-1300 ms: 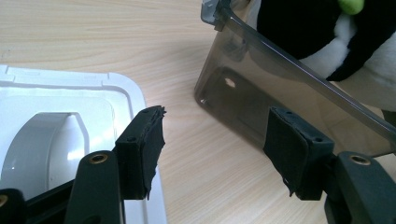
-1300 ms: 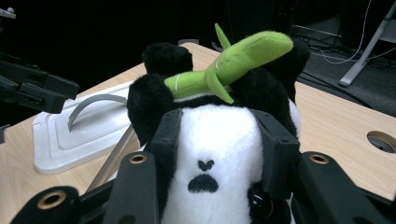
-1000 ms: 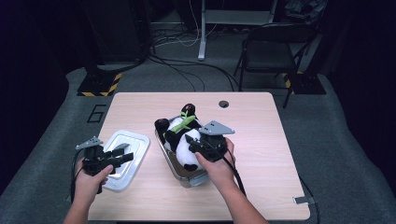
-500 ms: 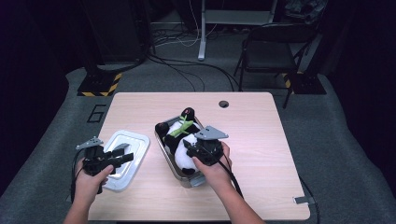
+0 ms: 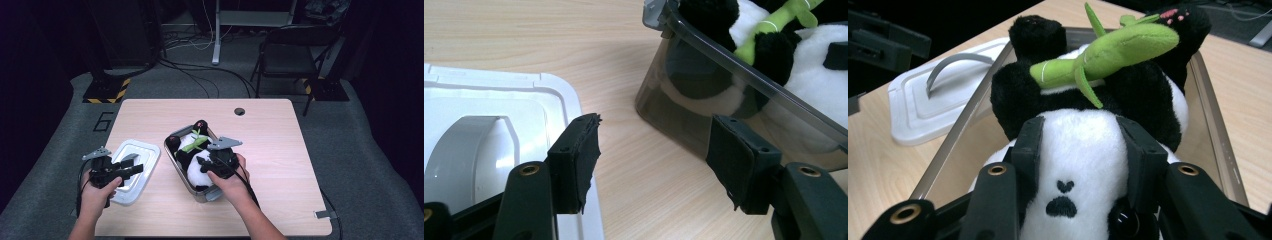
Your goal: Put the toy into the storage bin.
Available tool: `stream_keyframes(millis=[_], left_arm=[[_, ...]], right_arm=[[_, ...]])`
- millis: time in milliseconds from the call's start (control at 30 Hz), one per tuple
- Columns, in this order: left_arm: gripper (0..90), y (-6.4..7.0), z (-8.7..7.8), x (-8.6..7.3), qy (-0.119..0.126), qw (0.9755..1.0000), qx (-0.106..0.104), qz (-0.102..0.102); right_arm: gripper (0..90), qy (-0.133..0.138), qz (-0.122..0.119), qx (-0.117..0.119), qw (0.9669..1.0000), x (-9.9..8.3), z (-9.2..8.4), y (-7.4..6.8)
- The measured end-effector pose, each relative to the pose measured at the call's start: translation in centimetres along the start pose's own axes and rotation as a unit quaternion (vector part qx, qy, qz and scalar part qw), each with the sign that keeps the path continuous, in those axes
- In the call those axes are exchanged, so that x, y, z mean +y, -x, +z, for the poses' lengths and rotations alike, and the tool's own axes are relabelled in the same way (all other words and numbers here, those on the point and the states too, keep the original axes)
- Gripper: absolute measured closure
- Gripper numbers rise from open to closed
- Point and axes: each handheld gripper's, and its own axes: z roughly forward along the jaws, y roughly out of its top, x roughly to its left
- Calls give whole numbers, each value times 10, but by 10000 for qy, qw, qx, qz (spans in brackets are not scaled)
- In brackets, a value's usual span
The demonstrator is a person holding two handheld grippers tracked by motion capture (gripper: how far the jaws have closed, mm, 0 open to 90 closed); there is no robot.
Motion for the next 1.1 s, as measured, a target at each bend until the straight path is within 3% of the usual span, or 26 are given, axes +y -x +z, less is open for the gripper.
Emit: stream_keyframes(millis=[367,600,800,900,1000,1100], left_arm=[[372,0,0,0,2,10000,-3,-6],[372,2,1,0,-34,10000,0,-21],[372,1,1,0,-31,10000,5,-16],[372,1,1,0,-25,10000,18,31],[372,2,2,1,-6,10000,33,46],[372,4,4,1,-40,10000,34,41]], right_arm=[[592,-340,15,521,9981,-9,-10,6],[606,-472,240,871,9948,-16,-8,15],[612,-743,177,862,9933,-20,-4,13],[600,-714,129,853,9937,-22,-4,13],[544,-566,-137,723,9957,-25,-7,9],[504,-484,-154,715,9961,-27,-10,8]])
